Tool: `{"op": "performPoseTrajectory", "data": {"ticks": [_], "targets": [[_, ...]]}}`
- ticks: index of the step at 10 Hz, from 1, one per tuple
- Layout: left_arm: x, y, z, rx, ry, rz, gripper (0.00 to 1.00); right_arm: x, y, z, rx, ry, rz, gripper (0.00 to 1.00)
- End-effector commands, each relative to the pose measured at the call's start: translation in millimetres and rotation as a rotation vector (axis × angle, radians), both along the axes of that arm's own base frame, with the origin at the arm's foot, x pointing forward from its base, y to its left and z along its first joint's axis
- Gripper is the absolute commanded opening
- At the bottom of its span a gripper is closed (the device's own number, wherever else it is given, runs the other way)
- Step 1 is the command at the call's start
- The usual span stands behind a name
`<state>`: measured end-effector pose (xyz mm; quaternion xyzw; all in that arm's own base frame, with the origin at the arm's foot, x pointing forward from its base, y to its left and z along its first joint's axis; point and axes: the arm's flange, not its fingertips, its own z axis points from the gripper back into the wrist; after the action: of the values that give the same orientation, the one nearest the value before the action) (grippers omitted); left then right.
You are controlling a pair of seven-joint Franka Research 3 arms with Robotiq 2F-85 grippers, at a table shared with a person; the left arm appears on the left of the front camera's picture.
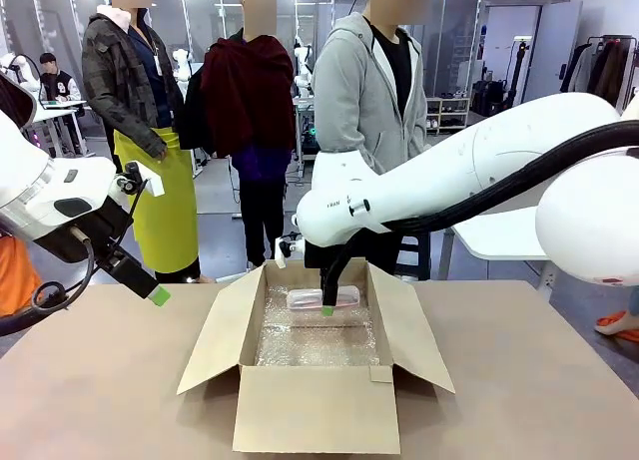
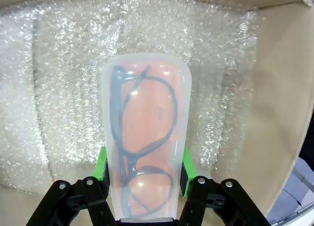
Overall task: Pack the glasses set securely to prepare it for shipping.
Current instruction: Place the Glasses case inside the Package Box.
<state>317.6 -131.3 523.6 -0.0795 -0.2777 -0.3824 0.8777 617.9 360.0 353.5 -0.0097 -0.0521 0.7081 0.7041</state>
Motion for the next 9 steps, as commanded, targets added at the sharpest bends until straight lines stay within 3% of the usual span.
{"op": "performPoseTrajectory", "data": {"ticks": [1,5,7,8,9], "targets": [[-0.2,1.0,0.2,-0.003,0.000,-0.003,1.00,-0.1,0.8,-9.0,0.000,-0.030,-0.009,0.64],[-0.2,1.0,0.2,-0.003,0.000,-0.003,1.00,2.4,-3.1,-18.2,0.011,-0.005,-0.032,0.64],[-0.2,1.0,0.2,-0.003,0.000,-0.003,1.00,1.0,-3.7,-10.6,0.019,-0.016,-0.032,0.91],[-0.2,1.0,0.2,-0.003,0.000,-0.003,1.00,0.9,-4.3,-9.7,0.023,-0.009,-0.030,1.00],[-0.2,1.0,0.2,-0.003,0.000,-0.003,1.00,0.5,-5.7,-9.7,0.027,-0.007,-0.035,1.00]]}}
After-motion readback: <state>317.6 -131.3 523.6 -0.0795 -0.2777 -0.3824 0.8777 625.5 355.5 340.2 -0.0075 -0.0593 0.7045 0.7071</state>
